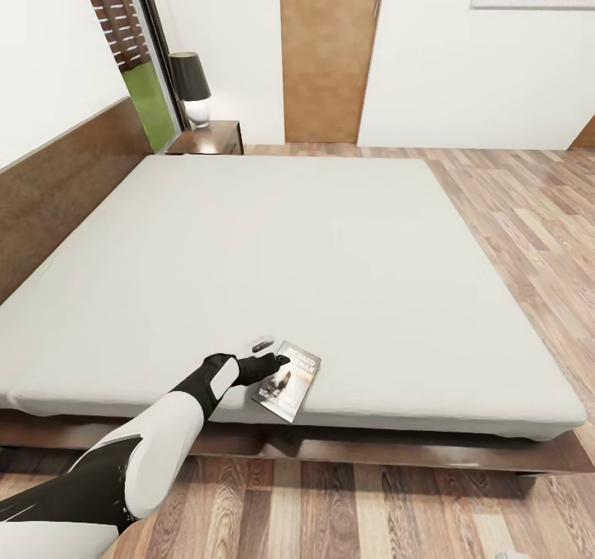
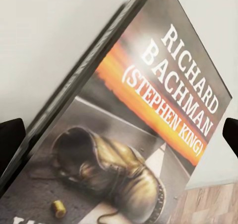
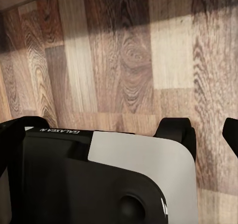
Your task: In the bedroom, move the book from the bed onto either nightstand, and place the two sandals side by side next to the bed.
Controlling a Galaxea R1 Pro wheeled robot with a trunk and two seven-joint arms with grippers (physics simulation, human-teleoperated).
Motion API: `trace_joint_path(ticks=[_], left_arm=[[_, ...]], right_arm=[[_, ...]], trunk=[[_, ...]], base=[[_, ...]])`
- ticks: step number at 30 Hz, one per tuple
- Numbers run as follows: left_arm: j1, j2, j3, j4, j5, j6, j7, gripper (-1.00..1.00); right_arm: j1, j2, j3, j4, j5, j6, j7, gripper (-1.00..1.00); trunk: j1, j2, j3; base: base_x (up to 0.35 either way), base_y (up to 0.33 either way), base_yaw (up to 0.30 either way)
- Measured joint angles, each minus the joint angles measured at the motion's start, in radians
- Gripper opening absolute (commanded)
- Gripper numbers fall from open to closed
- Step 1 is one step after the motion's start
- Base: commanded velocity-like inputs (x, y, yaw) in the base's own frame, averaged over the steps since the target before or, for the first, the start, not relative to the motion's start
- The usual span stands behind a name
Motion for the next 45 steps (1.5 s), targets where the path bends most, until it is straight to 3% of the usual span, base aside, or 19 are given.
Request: trace_joint_path(ticks=[45], left_arm=[[0.0,0.0,0.0,0.0,0.0,0.0,0.0,1.0]], right_arm=[[0.0,0.0,0.0,0.0,0.0,0.0,0.0,1.0]], trunk=[[0.0,0.0,0.0]], base=[[0.0,-0.026,0.0]])
